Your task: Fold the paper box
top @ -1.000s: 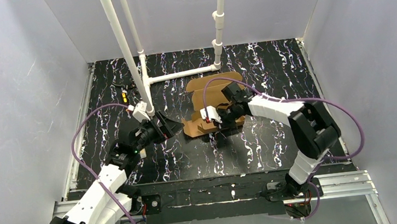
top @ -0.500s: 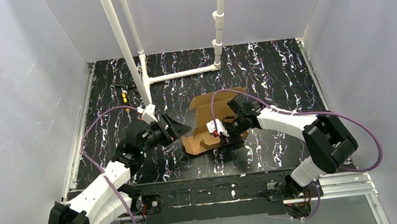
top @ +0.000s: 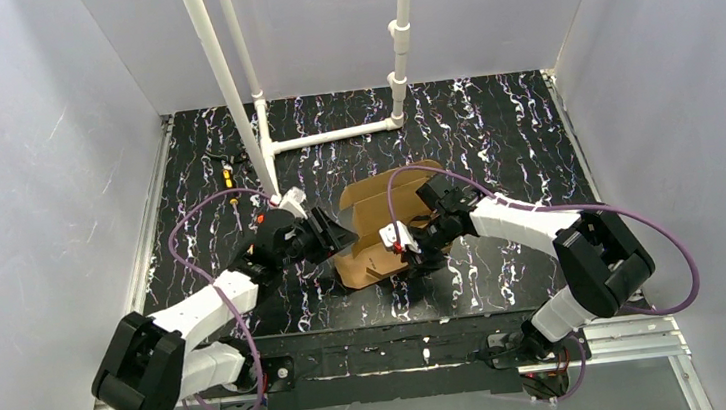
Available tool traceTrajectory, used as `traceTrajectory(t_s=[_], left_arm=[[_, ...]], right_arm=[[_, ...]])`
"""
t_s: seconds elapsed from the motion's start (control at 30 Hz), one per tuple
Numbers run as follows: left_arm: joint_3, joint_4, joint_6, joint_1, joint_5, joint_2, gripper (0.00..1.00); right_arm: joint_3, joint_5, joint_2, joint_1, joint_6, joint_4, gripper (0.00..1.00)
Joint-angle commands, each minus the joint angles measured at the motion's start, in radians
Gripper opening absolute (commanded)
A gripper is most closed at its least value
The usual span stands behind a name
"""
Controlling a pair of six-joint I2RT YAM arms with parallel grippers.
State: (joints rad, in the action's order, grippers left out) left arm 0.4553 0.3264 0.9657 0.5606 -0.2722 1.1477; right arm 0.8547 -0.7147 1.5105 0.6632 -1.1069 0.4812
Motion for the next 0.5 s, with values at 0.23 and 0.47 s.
traceTrajectory(t_s=[0.23,0.47], left_arm=[[0.013,0.029,-0.145,0.007,0.065,0.049,0.39],[-0.025,0.029,-0.193,0.007,0.180,0.047,0.12]], right_arm=[[0.003,-0.008,-0.039,0.006,0.004,-0.016,0.50],[-0.003,0.001,-0.029,0.006,0.036,-0.048,0.44]])
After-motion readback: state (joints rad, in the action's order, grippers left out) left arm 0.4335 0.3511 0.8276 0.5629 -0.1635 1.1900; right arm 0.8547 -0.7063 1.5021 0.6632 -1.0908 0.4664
